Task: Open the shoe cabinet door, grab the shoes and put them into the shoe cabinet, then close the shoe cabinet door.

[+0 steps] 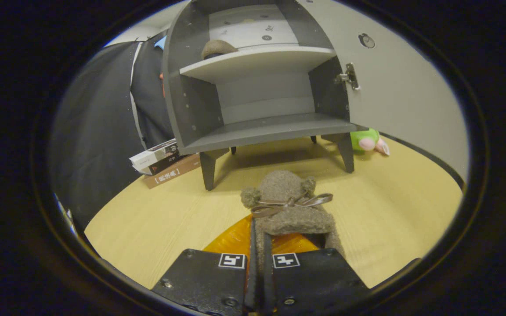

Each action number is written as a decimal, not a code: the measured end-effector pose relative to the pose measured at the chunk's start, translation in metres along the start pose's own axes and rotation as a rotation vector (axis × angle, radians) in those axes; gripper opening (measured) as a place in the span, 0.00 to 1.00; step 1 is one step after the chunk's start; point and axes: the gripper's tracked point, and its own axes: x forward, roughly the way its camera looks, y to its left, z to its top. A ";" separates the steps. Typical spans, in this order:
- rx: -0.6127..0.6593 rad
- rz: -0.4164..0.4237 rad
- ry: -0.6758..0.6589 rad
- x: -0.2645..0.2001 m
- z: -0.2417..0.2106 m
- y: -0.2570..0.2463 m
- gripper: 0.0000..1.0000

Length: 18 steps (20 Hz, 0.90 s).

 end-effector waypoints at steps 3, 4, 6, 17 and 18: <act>0.016 0.025 0.010 -0.028 -0.003 0.000 0.10; 0.018 0.015 0.008 -0.038 0.001 -0.006 0.10; 0.019 -0.018 -0.004 -0.058 0.011 -0.019 0.10; -0.051 0.002 -0.207 -0.185 0.145 0.001 0.10; -0.066 0.009 -0.233 -0.197 0.162 0.005 0.10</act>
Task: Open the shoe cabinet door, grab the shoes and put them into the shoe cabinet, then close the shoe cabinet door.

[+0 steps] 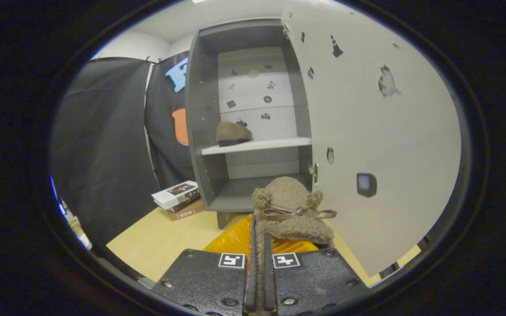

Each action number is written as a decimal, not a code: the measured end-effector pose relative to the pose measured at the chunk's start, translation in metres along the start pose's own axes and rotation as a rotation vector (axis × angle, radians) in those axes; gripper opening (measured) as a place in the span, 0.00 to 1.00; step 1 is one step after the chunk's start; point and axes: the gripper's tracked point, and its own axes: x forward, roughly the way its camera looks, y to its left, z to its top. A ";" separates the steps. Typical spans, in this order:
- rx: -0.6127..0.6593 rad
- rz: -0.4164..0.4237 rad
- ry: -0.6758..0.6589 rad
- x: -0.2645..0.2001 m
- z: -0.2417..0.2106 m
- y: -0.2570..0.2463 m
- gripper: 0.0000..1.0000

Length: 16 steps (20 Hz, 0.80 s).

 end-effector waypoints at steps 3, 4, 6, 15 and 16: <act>-0.066 0.016 -0.099 -0.019 0.061 0.012 0.10; -0.099 0.019 -0.135 -0.023 0.082 0.017 0.11; -0.163 -0.004 -0.183 -0.028 0.118 0.020 0.11; -0.254 0.039 -0.156 0.003 0.207 0.068 0.13; -0.252 0.030 -0.155 0.011 0.214 0.070 0.13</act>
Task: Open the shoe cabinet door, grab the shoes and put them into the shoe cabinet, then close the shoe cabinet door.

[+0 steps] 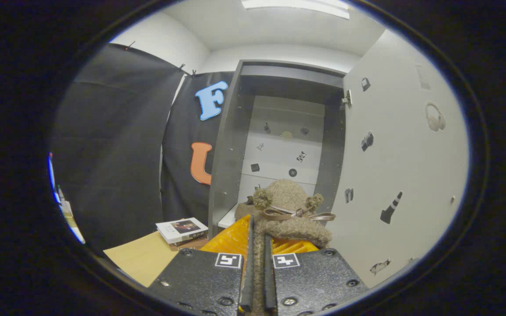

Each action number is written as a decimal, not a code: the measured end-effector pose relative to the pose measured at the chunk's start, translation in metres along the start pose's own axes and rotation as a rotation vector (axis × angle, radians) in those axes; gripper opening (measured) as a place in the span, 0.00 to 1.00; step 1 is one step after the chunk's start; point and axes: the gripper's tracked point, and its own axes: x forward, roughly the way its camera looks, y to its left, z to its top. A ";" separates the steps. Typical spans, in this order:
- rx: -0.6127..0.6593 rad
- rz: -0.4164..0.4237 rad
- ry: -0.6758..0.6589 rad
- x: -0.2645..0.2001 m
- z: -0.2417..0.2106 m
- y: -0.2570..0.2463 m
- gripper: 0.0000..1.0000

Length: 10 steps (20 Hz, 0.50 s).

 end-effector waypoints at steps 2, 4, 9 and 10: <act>0.006 -0.016 0.005 0.021 0.009 -0.002 0.13; 0.013 -0.036 0.023 0.046 0.014 -0.007 0.13; 0.042 -0.111 0.051 0.121 0.017 -0.039 0.13; 0.047 -0.129 0.055 0.136 0.016 -0.047 0.13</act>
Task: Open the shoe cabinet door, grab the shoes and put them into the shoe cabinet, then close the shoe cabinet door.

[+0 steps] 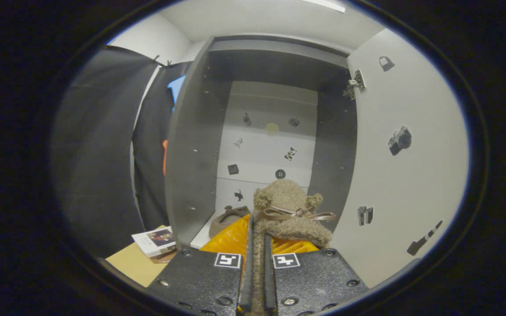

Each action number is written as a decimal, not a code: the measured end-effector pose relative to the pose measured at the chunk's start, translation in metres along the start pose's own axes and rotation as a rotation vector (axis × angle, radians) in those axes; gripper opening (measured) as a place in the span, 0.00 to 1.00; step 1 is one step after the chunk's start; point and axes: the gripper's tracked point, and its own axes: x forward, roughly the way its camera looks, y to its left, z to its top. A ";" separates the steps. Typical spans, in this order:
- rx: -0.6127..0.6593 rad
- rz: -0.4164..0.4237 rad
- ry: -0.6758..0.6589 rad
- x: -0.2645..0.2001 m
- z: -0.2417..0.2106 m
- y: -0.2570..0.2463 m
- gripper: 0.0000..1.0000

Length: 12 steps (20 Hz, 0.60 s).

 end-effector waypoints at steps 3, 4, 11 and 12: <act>0.002 -0.022 0.032 0.046 -0.011 -0.013 0.14; 0.004 -0.031 0.051 0.057 -0.017 -0.019 0.14; 0.021 -0.044 0.112 0.135 -0.058 -0.046 0.15; 0.013 -0.045 0.108 0.145 -0.062 -0.045 0.15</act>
